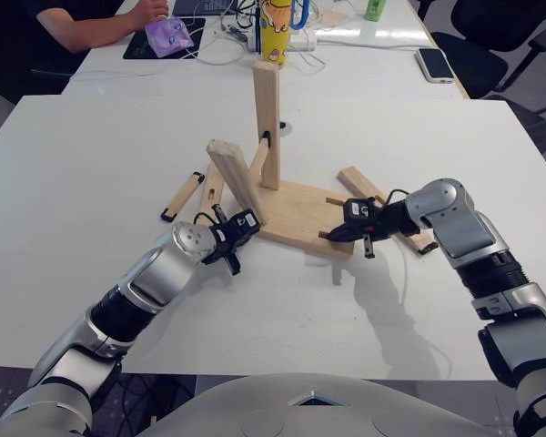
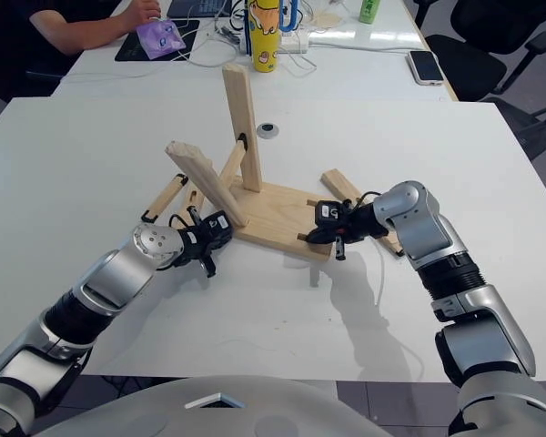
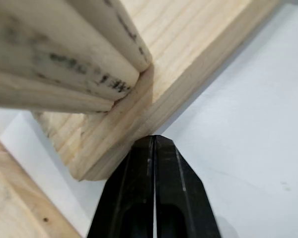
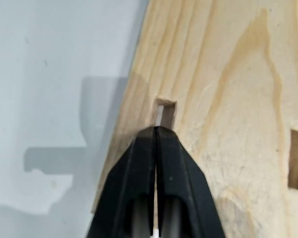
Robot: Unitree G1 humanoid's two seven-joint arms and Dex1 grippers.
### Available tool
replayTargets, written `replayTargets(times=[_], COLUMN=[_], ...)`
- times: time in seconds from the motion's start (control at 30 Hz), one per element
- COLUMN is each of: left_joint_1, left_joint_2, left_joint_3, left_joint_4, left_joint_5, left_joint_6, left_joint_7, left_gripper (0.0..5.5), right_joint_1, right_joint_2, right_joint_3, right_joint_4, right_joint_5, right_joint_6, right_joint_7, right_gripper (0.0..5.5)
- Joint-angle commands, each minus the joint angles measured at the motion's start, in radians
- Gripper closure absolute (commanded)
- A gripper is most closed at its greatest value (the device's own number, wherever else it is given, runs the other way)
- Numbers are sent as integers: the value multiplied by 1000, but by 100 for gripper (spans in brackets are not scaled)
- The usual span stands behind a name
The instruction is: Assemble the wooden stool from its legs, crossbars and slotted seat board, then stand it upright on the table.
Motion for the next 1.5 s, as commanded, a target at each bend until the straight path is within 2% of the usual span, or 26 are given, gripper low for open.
replayTargets(times=[0.03, 0.17, 0.27, 0.37, 0.53, 0.67, 0.77, 0.87, 1.1, 1.27, 1.5], left_joint_1=[17, 5, 0, -6, -49, -79, -104, -136, -211, -264, -231], left_joint_2=[19, 10, -3, -15, -59, -89, -108, -140, -224, -247, -215], left_joint_3=[12, 27, 27, 23, 18, 26, 25, 25, 56, 88, 105], left_joint_4=[62, 108, 135, 145, 204, 240, 288, 356, 520, 644, 584], left_joint_5=[20, 28, 35, 35, 50, 57, 67, 70, 52, 58, 78], left_joint_6=[-9, -39, -55, -64, -87, -100, -126, -160, -250, -322, -314], left_joint_7=[-3, -9, -11, -17, -18, -21, -28, -32, -65, -88, -104], left_gripper=[549, 549, 549, 549, 549, 549, 549, 549, 549, 549, 549], right_joint_1=[-61, -91, -141, -209, -292, -313, -280, -235, -57, 94, 99], right_joint_2=[20, 46, 65, 103, 138, 132, 106, 87, 61, 91, 97], right_joint_3=[-154, -239, -140, -66, 6, 55, 54, 26, -40, -53, -65], right_joint_4=[-35, -51, 170, 379, 588, 648, 589, 509, 232, -7, -35], right_joint_5=[119, 176, -27, -147, -234, -270, -235, -198, -135, -92, -91], right_joint_6=[79, 131, -59, -197, -313, -315, -273, -219, -60, 90, 107], right_joint_7=[-70, -168, -356, -453, -423, -322, -176, -103, -136, -200, -279], right_gripper=[550, 550, 550, 550, 550, 550, 550, 550, 550, 550, 550])
